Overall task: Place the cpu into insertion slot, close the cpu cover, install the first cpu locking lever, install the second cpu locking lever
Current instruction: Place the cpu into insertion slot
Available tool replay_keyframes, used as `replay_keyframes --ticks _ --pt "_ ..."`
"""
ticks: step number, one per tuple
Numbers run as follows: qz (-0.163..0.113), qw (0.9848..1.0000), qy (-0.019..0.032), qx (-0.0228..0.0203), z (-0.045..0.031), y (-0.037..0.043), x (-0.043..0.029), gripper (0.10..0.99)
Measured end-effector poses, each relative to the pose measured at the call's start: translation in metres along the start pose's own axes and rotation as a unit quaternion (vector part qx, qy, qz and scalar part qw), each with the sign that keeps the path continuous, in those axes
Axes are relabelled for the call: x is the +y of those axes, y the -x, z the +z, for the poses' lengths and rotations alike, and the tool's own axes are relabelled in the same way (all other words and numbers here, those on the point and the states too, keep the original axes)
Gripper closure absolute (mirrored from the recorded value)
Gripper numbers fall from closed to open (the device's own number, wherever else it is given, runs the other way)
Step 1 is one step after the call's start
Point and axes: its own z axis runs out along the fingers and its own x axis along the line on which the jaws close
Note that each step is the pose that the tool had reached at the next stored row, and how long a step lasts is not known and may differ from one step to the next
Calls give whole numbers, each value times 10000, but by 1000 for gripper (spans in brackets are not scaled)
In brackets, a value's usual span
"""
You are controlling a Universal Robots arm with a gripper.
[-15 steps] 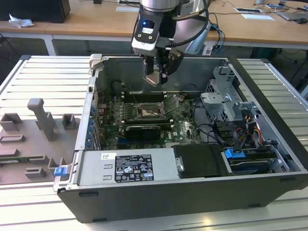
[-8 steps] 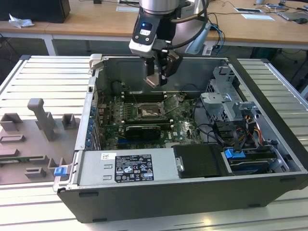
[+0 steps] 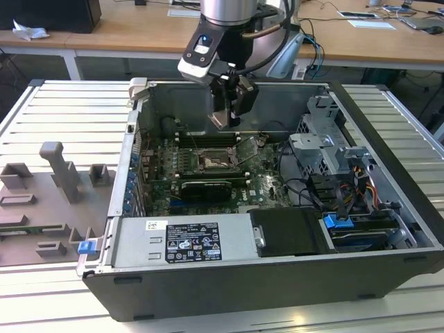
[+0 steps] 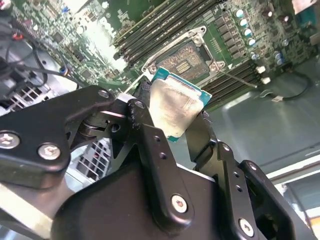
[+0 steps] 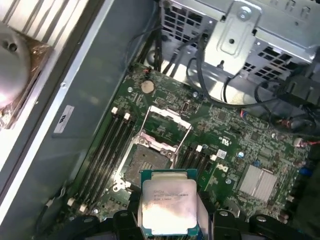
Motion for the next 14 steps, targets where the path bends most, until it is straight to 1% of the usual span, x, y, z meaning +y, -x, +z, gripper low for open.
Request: replay_keyframes --ticks 3,5,7,8,12,14 --pt "222 9998 2 -18 27 1 -2 561" --pt "386 9993 3 -31 44 1 -4 561" --pt "669 9977 8 -55 86 2 -8 561" --pt "807 9967 9 -66 139 1 -11 561" --pt "823 9966 10 -67 278 -72 10 561" --pt "1029 9947 13 -85 329 -73 7 561"
